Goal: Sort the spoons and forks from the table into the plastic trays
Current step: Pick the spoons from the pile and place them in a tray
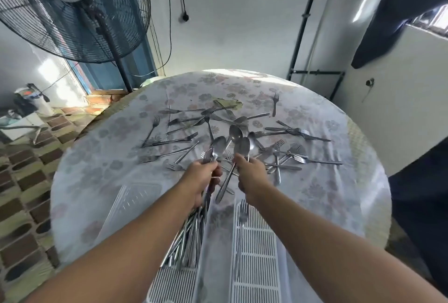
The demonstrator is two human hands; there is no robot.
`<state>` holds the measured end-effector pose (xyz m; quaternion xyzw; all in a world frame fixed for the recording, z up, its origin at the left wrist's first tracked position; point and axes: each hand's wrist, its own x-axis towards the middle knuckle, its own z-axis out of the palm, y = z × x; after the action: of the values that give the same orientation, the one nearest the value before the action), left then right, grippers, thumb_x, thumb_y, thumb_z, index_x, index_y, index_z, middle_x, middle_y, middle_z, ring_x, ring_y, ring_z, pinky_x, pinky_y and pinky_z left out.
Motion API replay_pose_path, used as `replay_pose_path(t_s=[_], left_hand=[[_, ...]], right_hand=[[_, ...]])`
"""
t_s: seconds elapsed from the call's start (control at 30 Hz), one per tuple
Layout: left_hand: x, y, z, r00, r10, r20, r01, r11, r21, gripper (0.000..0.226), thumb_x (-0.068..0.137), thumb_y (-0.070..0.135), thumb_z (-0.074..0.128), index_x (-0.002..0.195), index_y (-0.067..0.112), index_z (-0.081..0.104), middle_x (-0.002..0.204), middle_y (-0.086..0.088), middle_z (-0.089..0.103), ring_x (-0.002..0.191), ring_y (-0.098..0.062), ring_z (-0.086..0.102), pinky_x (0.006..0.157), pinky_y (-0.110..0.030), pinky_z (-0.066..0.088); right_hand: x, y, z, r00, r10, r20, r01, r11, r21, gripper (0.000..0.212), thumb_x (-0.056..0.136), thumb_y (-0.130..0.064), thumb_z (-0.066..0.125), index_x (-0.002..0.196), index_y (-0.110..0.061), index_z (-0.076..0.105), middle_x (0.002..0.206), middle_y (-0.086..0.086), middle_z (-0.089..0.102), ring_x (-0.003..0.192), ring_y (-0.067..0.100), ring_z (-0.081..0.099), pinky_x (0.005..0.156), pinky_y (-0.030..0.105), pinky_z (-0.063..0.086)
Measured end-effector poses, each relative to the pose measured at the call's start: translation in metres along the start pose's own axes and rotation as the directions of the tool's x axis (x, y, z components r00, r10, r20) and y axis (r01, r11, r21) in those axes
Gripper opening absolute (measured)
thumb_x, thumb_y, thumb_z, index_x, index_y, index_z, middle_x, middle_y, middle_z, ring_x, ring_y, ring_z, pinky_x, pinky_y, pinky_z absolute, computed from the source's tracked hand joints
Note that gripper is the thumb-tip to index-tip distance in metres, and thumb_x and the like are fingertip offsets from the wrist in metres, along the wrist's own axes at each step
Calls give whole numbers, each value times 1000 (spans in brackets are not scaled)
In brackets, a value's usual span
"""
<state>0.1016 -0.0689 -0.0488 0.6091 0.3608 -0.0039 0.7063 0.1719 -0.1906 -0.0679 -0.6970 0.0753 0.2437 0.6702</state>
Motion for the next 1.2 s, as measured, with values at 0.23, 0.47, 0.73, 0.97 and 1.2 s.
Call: replay_pose_path(t_s=[0.23,0.47,0.73,0.97,1.2], left_hand=[[-19,-28,-15,999,-31,-43,26,994,-110,12,103,13,59,110,6,66,62,1,56,43,-10,49,48,-20,35],[-23,-59,-31,990,-88,-106,78,992,-95,25,97,14,53,72,14,53,47,1,40,32,-12,31,37,-18,23],[-11,-74,-55,996,-70,-46,66,994,-89,13,103,12,57,107,5,66,82,-16,75,58,-26,66,56,-32,51],[-16,-91,-98,993,-89,75,89,996,14,10,101,10,60,110,7,65,87,-11,79,73,-30,76,67,-45,61],[-27,-108,-112,989,-118,88,114,992,53,8,99,7,64,105,3,69,91,-17,78,71,-30,75,71,-45,62]], right_hand=[[-16,27,10,1000,22,0,-22,993,-119,23,100,-36,62,95,-14,66,64,0,44,47,13,34,44,26,28],[-38,58,32,995,67,77,-57,991,-120,26,100,-33,64,92,-8,67,62,3,44,42,11,31,42,21,25],[-50,63,49,997,-77,18,79,935,-345,15,96,-25,71,92,-11,72,74,-1,69,58,10,55,51,21,43],[-72,79,72,976,-211,-61,141,816,-560,10,94,-28,75,90,-19,76,81,-3,76,66,11,63,56,20,49],[-83,87,90,978,-205,-39,109,663,-741,19,98,-33,64,83,-22,68,67,-10,58,64,11,56,56,28,40]])
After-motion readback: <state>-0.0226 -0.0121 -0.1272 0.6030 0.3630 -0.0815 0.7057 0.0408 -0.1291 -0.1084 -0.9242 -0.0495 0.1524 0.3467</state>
